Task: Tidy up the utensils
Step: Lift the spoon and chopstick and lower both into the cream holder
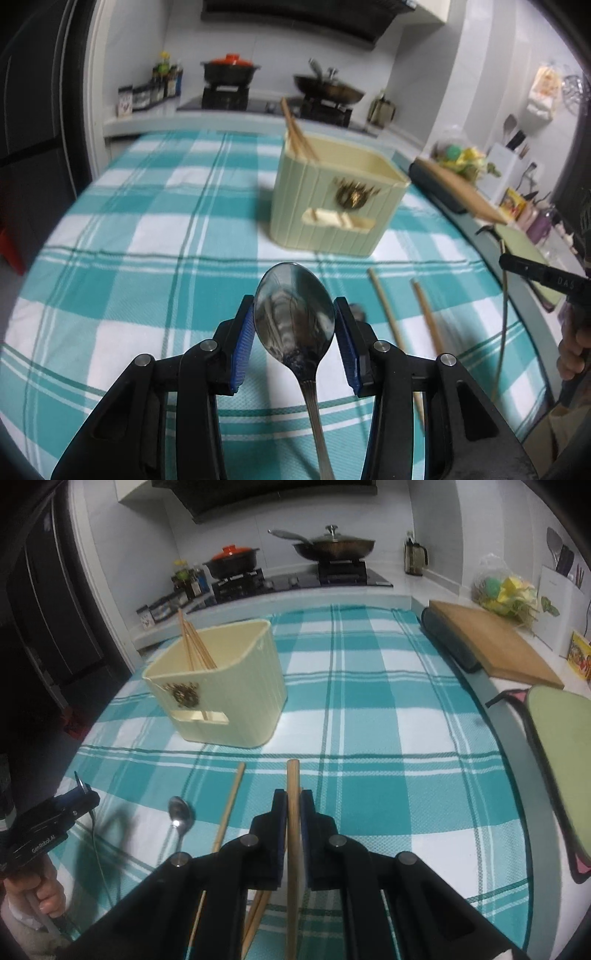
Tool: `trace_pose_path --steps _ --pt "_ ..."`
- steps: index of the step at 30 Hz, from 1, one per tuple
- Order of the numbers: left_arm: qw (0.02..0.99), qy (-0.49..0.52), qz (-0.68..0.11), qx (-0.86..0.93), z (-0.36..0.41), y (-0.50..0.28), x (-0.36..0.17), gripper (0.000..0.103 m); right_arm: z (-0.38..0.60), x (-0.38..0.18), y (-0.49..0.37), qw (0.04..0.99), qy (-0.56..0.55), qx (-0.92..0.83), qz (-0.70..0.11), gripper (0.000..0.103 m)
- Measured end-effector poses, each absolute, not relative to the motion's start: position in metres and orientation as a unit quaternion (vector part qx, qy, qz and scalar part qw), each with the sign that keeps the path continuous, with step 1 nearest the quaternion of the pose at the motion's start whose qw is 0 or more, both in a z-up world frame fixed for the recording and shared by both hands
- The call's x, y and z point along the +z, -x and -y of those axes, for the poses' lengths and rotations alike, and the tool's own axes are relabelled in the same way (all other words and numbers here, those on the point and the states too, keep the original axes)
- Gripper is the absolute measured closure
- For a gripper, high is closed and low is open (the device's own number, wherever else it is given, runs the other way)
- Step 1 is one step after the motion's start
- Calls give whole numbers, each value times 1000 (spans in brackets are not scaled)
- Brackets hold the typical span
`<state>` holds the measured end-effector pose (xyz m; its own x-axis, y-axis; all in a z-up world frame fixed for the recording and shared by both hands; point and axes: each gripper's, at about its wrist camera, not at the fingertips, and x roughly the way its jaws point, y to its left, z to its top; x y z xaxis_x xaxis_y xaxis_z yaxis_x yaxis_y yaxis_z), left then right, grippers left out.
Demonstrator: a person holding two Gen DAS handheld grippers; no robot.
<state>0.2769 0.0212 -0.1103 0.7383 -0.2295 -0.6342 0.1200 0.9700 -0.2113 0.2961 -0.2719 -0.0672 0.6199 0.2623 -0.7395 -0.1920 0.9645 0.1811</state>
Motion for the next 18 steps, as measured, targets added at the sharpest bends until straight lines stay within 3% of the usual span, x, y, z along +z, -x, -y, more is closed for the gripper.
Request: trace_pose_path --steps 18 --pt "948 100 -272 -128 -29 -243 -41 61 255 28 -215 948 -4 144 -285 96"
